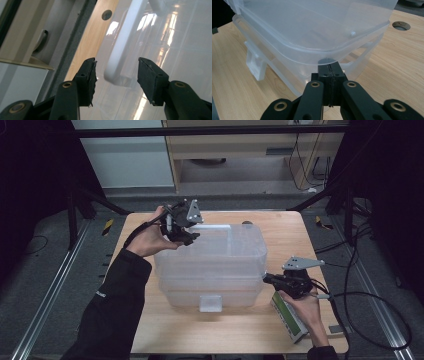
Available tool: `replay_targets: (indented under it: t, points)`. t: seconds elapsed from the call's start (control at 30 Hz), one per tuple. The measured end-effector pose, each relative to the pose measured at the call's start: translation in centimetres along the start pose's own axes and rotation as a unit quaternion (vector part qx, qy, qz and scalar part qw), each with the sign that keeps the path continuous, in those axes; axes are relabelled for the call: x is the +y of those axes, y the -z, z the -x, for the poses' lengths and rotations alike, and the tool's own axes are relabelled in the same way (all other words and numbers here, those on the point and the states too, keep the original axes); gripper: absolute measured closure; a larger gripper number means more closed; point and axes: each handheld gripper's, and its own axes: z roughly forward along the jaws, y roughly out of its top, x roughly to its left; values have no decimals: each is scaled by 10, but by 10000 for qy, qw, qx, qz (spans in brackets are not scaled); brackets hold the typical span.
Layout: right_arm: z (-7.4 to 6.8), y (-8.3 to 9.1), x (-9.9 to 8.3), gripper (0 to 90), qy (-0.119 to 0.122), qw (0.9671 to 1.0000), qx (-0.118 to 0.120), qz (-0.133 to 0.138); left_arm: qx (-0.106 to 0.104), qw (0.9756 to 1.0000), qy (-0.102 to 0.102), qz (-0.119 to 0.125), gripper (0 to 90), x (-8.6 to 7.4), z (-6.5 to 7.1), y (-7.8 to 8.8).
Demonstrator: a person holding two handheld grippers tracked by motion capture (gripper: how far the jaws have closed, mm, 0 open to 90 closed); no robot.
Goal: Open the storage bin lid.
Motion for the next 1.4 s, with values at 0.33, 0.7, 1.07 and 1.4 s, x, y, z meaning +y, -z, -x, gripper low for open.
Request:
replay_targets:
  t: [0.33,0.7,1.07,1.4]
  points:
    - [-1,0,0,900,-4,10000,0,-24,243,9961,809,256,543,-27,-8,28]
    - [-1,0,0,900,10,10000,-7,-45,285,9907,1272,388,718,-67,-8,50]
    - [-1,-1,0,900,16,10000,-11,-58,619,9790,1874,511,860,-115,4,59]
    - [-1,0,0,900,34,10000,-25,-53,877,9643,2403,693,896,-155,22,60]
